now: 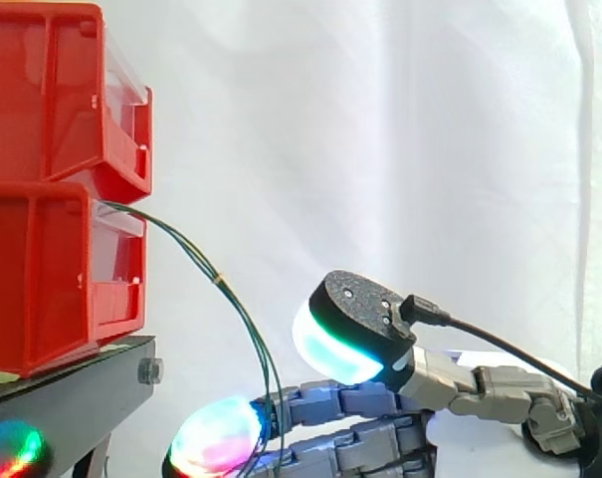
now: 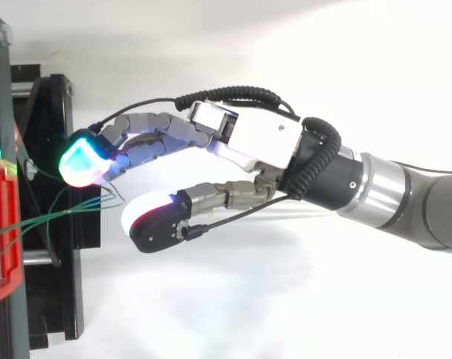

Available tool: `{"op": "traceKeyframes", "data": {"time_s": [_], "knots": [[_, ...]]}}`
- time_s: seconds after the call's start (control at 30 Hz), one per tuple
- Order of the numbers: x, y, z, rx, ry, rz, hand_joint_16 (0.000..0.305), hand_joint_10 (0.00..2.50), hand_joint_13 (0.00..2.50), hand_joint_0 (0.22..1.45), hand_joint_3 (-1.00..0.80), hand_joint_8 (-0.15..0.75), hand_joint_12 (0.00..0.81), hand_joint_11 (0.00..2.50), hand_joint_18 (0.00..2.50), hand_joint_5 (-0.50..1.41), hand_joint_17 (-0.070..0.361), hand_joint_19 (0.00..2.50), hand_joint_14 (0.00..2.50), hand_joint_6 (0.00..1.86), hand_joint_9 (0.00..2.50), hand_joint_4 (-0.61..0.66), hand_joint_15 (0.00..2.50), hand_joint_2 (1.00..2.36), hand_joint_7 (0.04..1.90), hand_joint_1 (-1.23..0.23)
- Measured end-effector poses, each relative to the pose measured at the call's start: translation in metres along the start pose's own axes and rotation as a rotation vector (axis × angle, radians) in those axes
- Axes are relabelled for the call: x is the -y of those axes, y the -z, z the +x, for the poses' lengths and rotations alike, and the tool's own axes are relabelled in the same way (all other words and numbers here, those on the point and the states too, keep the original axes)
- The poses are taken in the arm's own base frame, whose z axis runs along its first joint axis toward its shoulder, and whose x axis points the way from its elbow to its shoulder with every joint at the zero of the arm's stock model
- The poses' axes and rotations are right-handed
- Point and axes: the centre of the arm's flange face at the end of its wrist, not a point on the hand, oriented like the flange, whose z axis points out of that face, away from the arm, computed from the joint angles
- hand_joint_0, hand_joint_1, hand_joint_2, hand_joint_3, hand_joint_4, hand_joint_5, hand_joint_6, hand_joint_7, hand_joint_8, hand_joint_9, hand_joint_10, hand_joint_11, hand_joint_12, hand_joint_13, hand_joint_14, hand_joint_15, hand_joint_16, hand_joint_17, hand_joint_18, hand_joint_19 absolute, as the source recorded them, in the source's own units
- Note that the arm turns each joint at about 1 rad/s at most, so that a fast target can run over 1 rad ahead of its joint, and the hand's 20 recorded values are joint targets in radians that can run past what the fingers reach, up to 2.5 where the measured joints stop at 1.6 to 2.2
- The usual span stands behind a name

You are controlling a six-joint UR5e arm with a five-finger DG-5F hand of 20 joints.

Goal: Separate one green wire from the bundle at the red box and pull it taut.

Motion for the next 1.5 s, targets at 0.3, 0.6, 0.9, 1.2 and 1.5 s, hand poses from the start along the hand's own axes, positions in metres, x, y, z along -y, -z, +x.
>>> {"op": "traceKeyframes", "data": {"time_s": [0.3,0.6,0.9,1.2,1.5], "knots": [[-0.002,0.0,0.005,-0.001,-0.001,-0.01,0.055,0.01,0.63,0.53,-0.49,0.237,0.323,0.27,0.41,-0.15,0.123,0.52,0.02,0.5,0.74,0.26,0.38,1.0,0.77,-0.56],[-0.002,0.0,0.004,-0.002,-0.014,-0.01,0.054,0.01,0.67,0.54,-0.48,0.238,0.321,0.28,0.44,-0.14,0.122,0.52,0.02,0.5,0.77,0.27,0.41,1.0,0.79,-0.56],[-0.01,-0.007,0.006,-0.001,-0.03,-0.022,0.054,0.01,0.71,0.55,-0.47,0.245,0.319,0.28,0.49,-0.12,0.122,0.54,0.02,0.5,0.82,0.29,0.42,1.0,0.86,-0.55],[-0.024,-0.015,0.01,-0.006,-0.055,-0.025,0.053,0.01,0.73,0.56,-0.46,0.245,0.32,0.3,0.5,-0.1,0.12,0.55,0.02,0.5,0.84,0.27,0.43,1.0,0.93,-0.54],[-0.027,-0.017,0.011,-0.008,-0.084,-0.021,0.053,0.01,0.74,0.56,-0.46,0.246,0.318,0.3,0.52,-0.1,0.12,0.57,0.02,0.5,0.86,0.28,0.43,1.0,0.96,-0.54]]}}
